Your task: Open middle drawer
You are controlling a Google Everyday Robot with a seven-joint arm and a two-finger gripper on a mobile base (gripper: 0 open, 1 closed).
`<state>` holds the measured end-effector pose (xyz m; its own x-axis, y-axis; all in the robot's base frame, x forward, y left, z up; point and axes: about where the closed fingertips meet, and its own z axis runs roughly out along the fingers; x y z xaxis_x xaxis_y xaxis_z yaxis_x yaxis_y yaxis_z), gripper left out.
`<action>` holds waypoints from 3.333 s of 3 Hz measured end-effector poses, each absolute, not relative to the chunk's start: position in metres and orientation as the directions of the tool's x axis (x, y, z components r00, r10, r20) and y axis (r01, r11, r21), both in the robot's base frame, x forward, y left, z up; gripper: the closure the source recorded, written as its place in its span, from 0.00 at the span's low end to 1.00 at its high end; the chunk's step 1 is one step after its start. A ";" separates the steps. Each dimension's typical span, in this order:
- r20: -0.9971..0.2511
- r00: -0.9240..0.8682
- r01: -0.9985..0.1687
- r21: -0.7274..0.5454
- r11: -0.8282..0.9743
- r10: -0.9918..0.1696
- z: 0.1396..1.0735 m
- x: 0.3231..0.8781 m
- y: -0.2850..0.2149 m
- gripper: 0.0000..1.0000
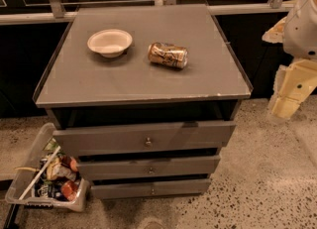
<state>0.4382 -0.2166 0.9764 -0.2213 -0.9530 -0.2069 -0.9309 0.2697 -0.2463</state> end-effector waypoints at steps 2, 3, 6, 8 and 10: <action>-0.215 -0.216 -0.933 -0.242 0.266 -0.952 0.975 0.437 -0.215 0.00; -0.283 -0.173 -0.943 -0.229 0.242 -0.943 0.958 0.431 -0.210 0.00; -0.516 0.004 -0.954 -0.257 0.151 -0.856 0.878 0.398 -0.192 0.00; -0.531 0.007 -0.960 -0.240 0.142 -0.848 0.865 0.393 -0.187 0.00; -0.561 -0.017 -0.961 -0.219 0.168 -0.827 0.762 0.398 -0.175 0.00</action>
Offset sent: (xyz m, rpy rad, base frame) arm -0.0026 0.0024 -0.0103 0.0240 0.0317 0.0177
